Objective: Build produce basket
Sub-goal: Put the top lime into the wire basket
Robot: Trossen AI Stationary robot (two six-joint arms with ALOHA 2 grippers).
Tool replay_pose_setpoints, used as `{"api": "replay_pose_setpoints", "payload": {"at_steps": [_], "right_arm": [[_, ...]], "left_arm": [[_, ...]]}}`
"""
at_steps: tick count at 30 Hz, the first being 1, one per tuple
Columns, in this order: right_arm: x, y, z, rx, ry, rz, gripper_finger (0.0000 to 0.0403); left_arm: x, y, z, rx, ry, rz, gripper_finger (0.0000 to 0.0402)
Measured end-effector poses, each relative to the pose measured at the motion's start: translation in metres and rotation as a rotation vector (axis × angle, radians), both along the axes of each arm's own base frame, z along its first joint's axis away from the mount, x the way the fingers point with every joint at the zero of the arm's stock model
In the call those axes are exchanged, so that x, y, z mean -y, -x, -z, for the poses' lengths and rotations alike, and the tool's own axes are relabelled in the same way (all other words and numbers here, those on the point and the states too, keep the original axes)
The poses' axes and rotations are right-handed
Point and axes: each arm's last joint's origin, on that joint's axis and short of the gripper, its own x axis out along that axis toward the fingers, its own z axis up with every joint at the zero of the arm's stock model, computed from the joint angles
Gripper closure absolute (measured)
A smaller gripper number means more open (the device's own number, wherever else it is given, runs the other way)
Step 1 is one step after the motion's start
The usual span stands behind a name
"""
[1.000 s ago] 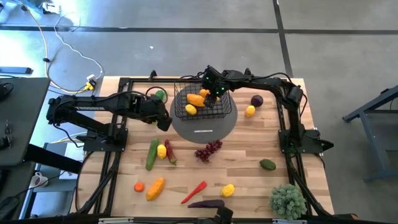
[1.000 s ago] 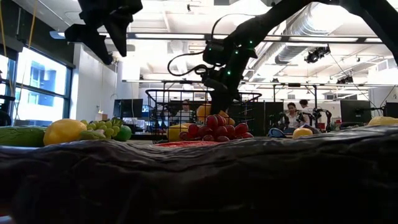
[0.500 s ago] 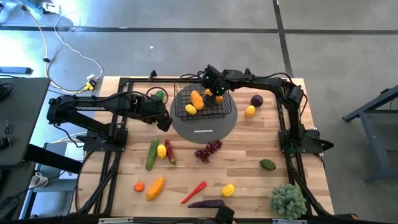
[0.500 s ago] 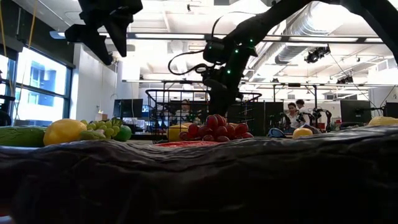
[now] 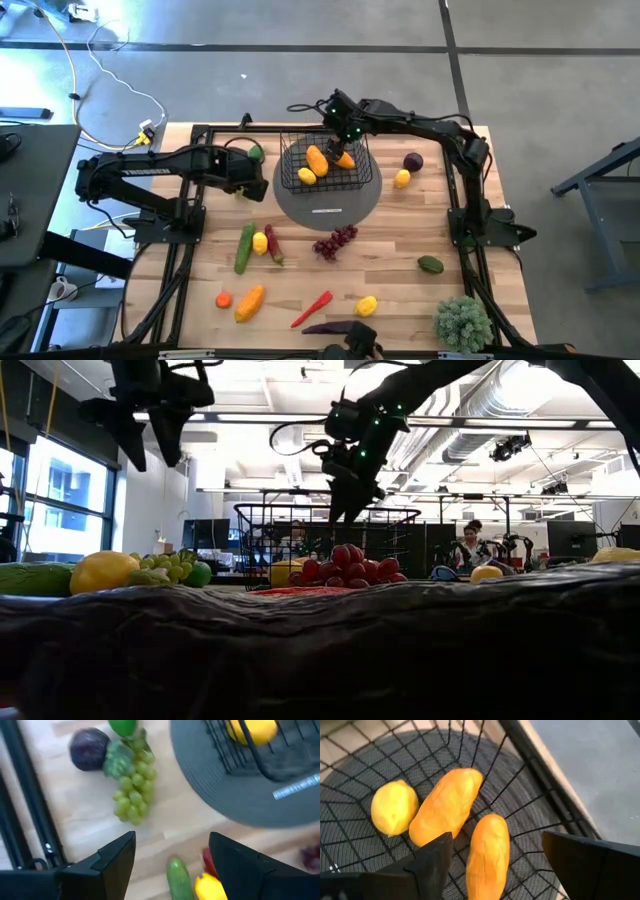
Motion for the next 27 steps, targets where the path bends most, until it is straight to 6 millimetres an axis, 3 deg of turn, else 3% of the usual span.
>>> {"api": "replay_pose_setpoints", "payload": {"at_steps": [14, 20, 27], "right_arm": [[0.02, 0.017, -0.053, -0.001, 0.022, 0.029, 0.0114], [0.026, 0.021, -0.072, 0.034, 0.039, 0.053, 0.0114], [0.026, 0.022, -0.08, 0.058, 0.04, 0.077, 0.0114]], "left_arm": [[-0.054, 0.021, 0.002, -0.051, -0.023, -0.087, 0.0158], [-0.08, 0.029, 0.024, 0.038, 0.013, -0.091, 0.0158], [-0.109, 0.036, 0.043, 0.132, -0.042, -0.121, 0.0158]]}}
